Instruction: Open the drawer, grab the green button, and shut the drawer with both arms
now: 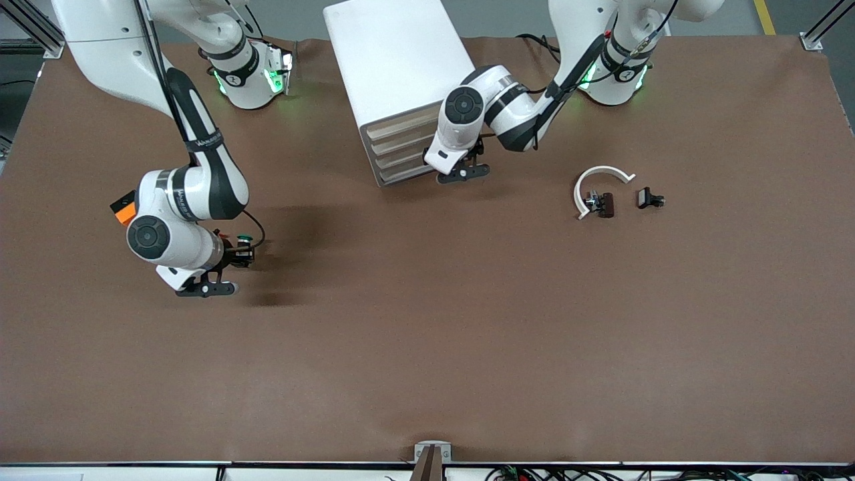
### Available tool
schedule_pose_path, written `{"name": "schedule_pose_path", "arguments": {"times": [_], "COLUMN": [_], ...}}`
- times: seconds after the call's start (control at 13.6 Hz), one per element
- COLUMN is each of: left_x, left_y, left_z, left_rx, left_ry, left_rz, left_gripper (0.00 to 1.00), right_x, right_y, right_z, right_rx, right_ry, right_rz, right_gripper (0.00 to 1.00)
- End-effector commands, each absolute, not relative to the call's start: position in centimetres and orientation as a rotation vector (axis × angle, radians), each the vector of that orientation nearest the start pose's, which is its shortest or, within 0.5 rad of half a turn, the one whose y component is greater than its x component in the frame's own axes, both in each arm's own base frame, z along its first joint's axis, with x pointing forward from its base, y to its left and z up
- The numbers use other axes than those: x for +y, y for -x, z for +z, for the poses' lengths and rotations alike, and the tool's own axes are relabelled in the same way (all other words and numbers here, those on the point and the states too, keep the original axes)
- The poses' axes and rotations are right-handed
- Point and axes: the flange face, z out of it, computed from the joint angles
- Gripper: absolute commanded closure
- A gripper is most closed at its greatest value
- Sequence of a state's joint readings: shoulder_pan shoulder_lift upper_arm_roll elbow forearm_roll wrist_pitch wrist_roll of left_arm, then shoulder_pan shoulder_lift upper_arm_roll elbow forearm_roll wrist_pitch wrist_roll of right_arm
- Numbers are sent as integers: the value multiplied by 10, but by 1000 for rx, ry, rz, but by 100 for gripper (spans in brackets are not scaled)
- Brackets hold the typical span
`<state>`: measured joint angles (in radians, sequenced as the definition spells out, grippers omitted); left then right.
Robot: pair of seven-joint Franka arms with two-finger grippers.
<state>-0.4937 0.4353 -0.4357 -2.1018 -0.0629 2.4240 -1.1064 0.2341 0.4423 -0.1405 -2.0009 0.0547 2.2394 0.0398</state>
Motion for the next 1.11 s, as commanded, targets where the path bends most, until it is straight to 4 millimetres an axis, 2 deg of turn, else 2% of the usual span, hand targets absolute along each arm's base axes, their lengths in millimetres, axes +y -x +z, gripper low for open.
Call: {"name": "schedule_pose_path", "arguments": {"times": [0.0, 0.15, 0.29, 0.37, 0.52, 0.59, 0.66, 0.81, 1.03], "left_x": [-421, -382, -328, -293, -226, -193, -163, -115, -75], "left_y": [-446, -512, -566, -590, -619, -627, -632, -630, -616], "left_z": [272, 319, 359, 374, 399, 416, 431, 464, 508], "left_rx": [-598, -681, -764, -742, -711, -716, -711, -667, -532], "left_ry": [3151, 3118, 3091, 3094, 3122, 3125, 3122, 3103, 3033], "left_rz": [278, 196, 158, 129, 66, 20, -11, -36, -101], "left_gripper": [0, 0, 0, 0, 0, 0, 0, 0, 0], "right_x": [46, 44, 35, 35, 35, 35, 34, 35, 37], "right_y": [-578, -576, -574, -572, -569, -568, -569, -570, -570], "right_z": [219, 206, 197, 192, 186, 185, 185, 186, 204], "right_rx": [-4, 0, 19, 17, 9, 10, 12, 9, 4], "right_ry": [3185, 3189, 3189, 3191, 3192, 3192, 3192, 3192, 3184], "right_rz": [282, 306, 311, 292, 289, 292, 289, 287, 319], "right_gripper": [77, 77, 77, 76, 72, 69, 59, 3, 0]}}
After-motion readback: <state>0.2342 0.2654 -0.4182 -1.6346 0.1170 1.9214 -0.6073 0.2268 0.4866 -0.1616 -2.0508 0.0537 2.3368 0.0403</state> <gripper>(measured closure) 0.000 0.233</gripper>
